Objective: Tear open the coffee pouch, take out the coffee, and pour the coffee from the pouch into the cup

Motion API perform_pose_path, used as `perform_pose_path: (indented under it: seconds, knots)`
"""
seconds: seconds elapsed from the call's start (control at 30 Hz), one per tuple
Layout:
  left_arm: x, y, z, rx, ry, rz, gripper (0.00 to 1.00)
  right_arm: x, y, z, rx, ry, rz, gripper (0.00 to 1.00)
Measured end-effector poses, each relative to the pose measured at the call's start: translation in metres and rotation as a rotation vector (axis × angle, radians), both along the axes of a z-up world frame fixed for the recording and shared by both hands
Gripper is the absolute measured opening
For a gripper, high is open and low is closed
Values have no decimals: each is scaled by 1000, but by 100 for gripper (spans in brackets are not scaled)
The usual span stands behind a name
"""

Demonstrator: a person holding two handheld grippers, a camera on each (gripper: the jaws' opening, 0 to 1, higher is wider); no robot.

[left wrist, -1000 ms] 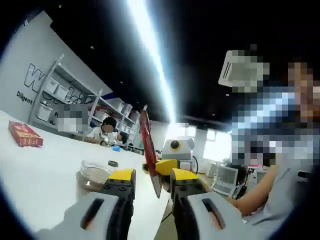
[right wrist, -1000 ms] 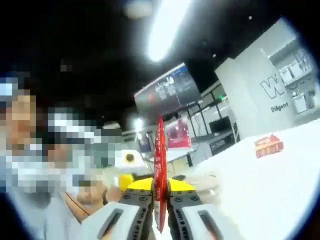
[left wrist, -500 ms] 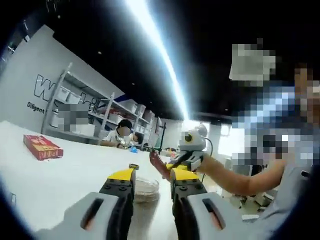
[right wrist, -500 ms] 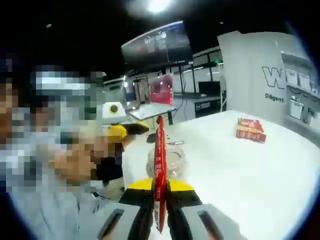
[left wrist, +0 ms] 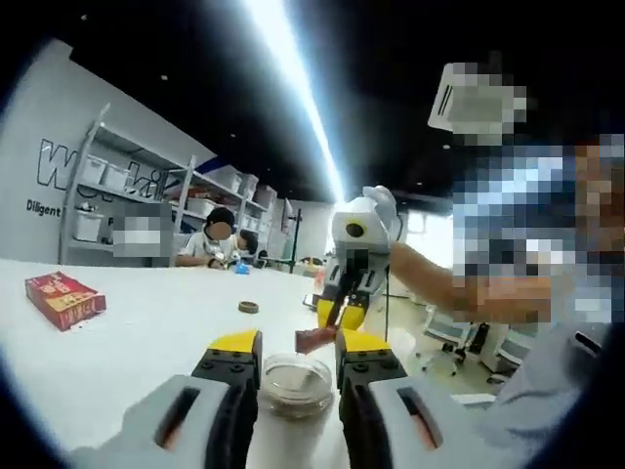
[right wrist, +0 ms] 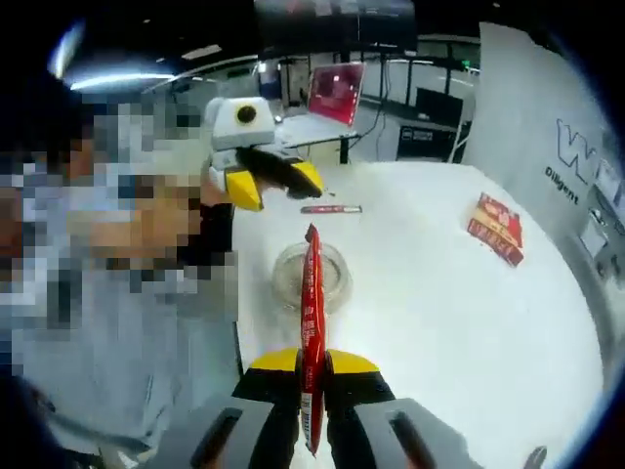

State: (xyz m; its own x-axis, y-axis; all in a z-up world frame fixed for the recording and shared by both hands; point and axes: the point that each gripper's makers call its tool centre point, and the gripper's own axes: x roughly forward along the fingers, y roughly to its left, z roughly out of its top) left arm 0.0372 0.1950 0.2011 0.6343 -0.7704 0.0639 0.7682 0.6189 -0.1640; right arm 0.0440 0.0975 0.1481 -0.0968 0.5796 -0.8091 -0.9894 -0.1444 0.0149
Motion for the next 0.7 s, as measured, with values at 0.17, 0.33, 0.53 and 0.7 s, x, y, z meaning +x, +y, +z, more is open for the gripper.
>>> perform_pose_path:
  seconds: [0.17, 0.33, 0.53, 0.7]
  knots:
    - [2, 2, -2, 13, 4, -1, 32, 4, -4, 0, -144, -36, 44, 9]
    - [2, 3, 4, 22, -7, -6, 32, 6, 0, 8, -256, -91, 89, 9]
    - [2, -9, 3, 109, -26, -39, 32, 5, 3, 20, -374, -158, 127, 9]
    - [2, -28, 4, 186, -27, -113, 29, -1, 4, 24, -458, -187, 160, 9]
